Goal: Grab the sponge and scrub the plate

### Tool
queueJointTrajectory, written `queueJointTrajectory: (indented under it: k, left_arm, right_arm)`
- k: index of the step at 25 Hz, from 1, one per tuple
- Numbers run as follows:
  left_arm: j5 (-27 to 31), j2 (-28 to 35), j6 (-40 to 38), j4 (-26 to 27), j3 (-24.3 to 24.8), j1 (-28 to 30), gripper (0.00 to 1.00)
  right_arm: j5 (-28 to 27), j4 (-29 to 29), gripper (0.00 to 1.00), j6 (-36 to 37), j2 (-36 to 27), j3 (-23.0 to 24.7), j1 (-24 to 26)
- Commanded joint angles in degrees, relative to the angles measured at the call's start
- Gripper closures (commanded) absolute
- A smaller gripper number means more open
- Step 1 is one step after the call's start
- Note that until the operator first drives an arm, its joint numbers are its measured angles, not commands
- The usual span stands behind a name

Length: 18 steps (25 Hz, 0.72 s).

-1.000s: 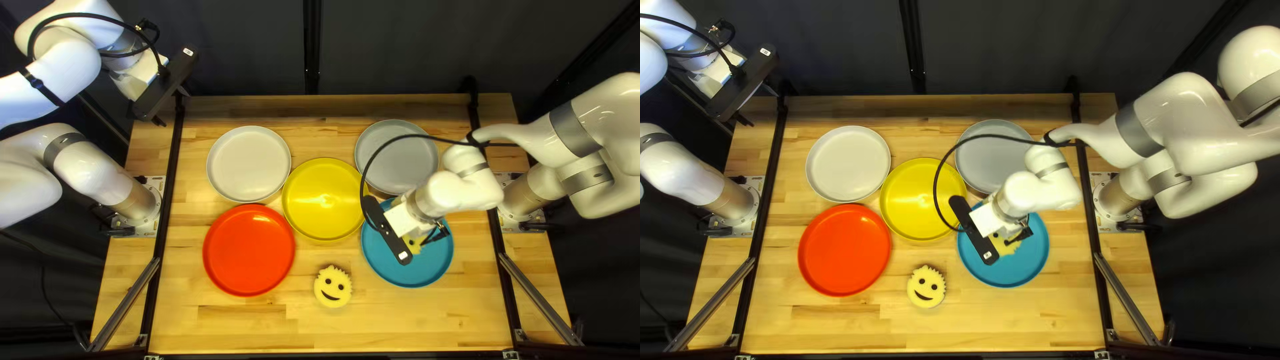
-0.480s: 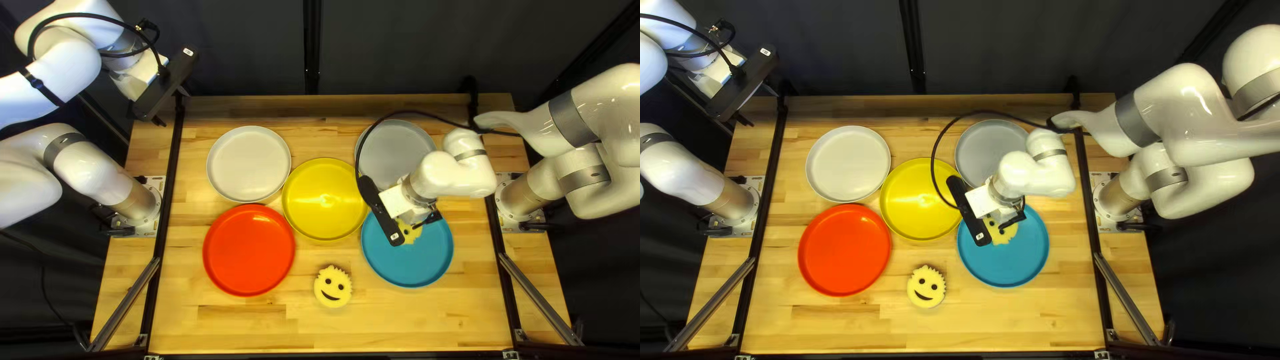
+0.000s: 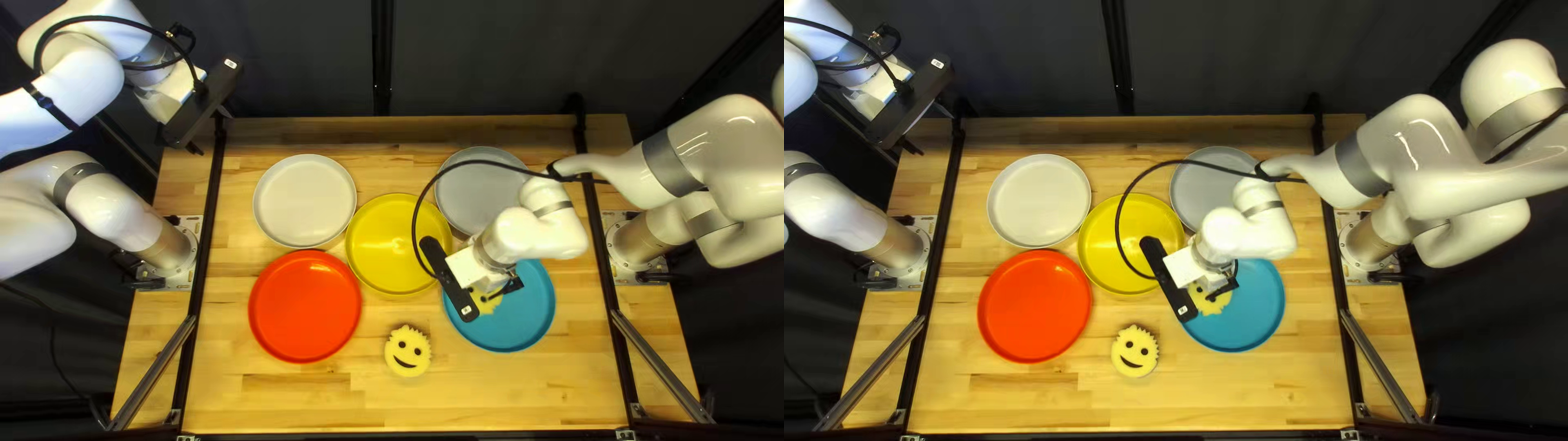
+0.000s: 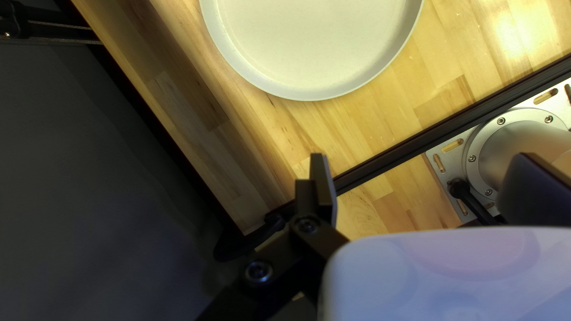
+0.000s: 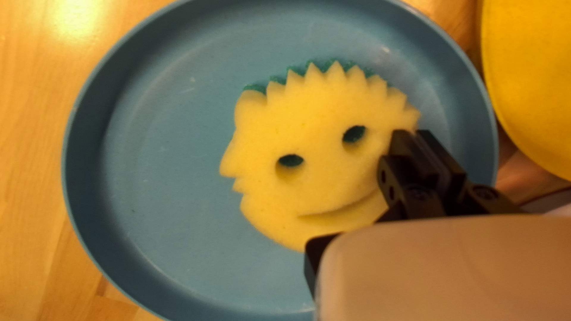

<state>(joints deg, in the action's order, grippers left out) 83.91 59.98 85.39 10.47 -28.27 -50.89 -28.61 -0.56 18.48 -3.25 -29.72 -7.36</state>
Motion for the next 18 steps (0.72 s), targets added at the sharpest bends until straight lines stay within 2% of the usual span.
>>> queueJointTrajectory:
  k: [1,5,13,18]
  left_arm:
    - [0.00,0.00,0.00,0.00,0.00,0.00,0.00]
    - [0.00,0.00,0.00,0.00,0.00,0.00,0.00]
    - [0.00,0.00,0.00,0.00,0.00,0.00,0.00]
    - [0.00,0.00,0.00,0.00,0.00,0.00,0.00]
  right_arm:
    - [-0.63,-1.37,1.00,1.14,-3.70,3.12,1.85]
    - [-0.60,-0.91,1.00,-1.35,-4.24,3.59,0.21]
    - [-0.91,2.99,1.00,-10.13,-0.77,-0.47,-7.91]
    - [-0.04,3.59,1.00,-11.64,0.68,-1.56,-9.99]
